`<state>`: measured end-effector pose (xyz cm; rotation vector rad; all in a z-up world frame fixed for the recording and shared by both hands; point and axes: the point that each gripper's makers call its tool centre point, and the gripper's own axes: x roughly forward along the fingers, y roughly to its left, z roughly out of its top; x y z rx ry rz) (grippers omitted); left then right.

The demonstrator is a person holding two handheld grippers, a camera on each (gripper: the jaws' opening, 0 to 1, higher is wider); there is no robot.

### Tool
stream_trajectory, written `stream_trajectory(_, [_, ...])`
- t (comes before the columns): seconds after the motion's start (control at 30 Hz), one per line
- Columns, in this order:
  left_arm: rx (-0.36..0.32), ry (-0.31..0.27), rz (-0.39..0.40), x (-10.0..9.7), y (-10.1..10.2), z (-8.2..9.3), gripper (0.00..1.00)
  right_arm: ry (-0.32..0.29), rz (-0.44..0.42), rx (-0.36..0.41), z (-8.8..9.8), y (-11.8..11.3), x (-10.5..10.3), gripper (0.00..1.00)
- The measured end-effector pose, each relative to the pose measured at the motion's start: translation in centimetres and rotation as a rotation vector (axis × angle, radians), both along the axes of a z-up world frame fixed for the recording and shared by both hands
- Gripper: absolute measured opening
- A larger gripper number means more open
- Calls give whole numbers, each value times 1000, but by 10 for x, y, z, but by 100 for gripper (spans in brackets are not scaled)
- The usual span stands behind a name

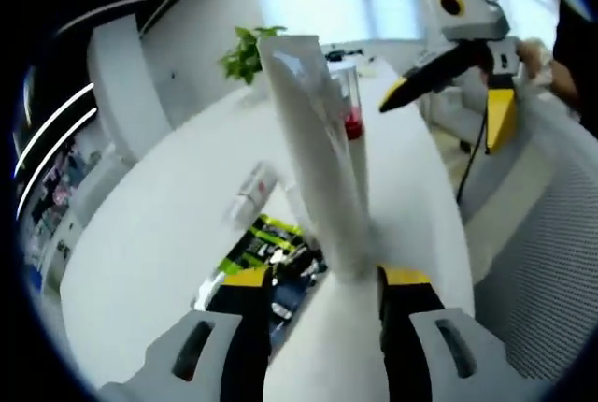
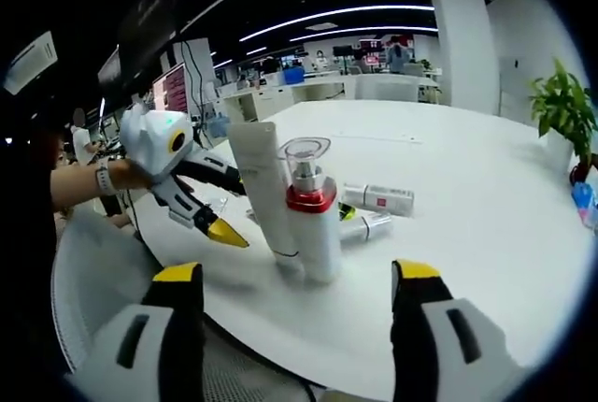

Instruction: Arrange the skincare products in the storage area until every visible bottle or jar stands upright without overlapping.

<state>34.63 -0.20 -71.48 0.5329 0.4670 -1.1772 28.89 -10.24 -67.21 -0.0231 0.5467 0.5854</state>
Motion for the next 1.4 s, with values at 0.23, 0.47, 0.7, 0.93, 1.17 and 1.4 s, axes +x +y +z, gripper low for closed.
stream_trajectory(0.23, [-19, 47, 145, -2, 20, 11, 59, -15, 34, -10, 8, 5, 1, 90])
stream_trajectory(0.47, [-52, 78, 287, -7, 40, 25, 77, -15, 79, -38, 11, 8, 1, 95])
stream_trajectory(0.7, [-72, 81, 388, -13, 61, 40, 92, -11, 112, -68, 13, 8, 4, 99])
stream_trajectory(0.93, [-159, 129, 484, -18, 81, 57, 97, -24, 125, -83, 21, 5, 6, 99])
stream_trajectory(1.17, [-157, 99, 527, -22, 103, 62, 97, -20, 146, -132, 22, 1, 6, 100])
stream_trajectory(1.4, [-199, 56, 551, -22, 110, 70, 97, 2, 163, -178, 18, -3, 4, 99])
